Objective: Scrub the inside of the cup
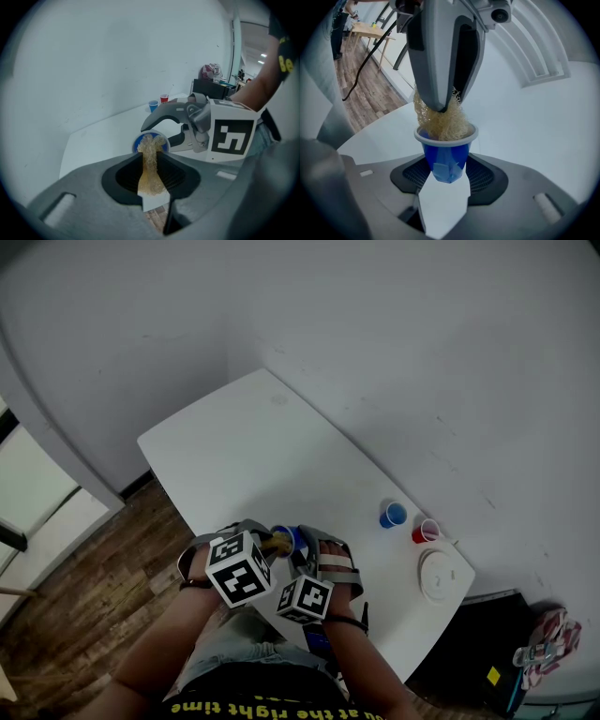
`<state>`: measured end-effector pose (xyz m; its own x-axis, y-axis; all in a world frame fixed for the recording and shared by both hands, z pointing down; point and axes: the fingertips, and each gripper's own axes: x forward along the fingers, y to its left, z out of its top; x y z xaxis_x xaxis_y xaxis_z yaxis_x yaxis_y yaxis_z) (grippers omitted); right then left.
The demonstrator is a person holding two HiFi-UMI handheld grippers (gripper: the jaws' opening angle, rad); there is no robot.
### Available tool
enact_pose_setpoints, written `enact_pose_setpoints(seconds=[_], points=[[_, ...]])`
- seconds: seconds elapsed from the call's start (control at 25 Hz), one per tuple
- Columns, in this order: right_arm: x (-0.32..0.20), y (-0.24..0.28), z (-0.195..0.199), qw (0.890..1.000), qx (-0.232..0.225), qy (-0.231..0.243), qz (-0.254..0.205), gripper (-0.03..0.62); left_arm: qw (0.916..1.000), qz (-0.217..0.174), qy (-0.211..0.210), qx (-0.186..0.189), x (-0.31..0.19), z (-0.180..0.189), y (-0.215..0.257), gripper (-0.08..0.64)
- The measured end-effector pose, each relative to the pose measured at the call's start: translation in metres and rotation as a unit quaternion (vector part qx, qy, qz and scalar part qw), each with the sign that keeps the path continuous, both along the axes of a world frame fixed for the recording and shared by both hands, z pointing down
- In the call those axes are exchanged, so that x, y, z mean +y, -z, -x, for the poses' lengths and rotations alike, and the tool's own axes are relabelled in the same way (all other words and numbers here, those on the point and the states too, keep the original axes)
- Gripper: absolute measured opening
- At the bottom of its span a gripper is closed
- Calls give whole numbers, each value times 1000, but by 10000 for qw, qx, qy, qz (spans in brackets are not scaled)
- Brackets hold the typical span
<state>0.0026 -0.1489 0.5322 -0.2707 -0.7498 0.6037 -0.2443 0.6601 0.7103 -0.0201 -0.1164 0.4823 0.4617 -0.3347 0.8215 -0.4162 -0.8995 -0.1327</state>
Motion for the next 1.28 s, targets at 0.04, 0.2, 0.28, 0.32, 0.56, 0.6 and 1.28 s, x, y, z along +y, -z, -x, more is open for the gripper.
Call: enact_pose_setpoints(seconds=[0.04, 0.2, 0.28, 0.32, 0.56, 0.6, 1.28], points=[[0, 1, 1, 10000, 12, 10, -8, 242, 10000, -23, 19, -9, -2, 0, 1, 97], [2, 5, 0, 10000, 24, -13, -34, 242, 9998, -89, 81, -141, -7, 3, 1, 97], [2, 6, 0, 10000, 37, -4, -67, 242, 9997, -89, 112, -183, -10, 4, 0, 97], [2, 7, 0, 10000, 42, 1, -84, 242, 9997, -77, 121, -202, -10, 5, -1, 97], [4, 9, 3, 9999, 74, 47, -95, 242, 9994, 76, 72, -329, -8, 5, -9, 97], [4, 9, 3, 9999, 81, 50, -92, 242, 9994, 99, 41, -332, -7, 4, -9, 97], [9, 10, 11, 9998, 70, 194, -58, 242, 9991, 71, -31, -417, -11, -1, -6, 97]])
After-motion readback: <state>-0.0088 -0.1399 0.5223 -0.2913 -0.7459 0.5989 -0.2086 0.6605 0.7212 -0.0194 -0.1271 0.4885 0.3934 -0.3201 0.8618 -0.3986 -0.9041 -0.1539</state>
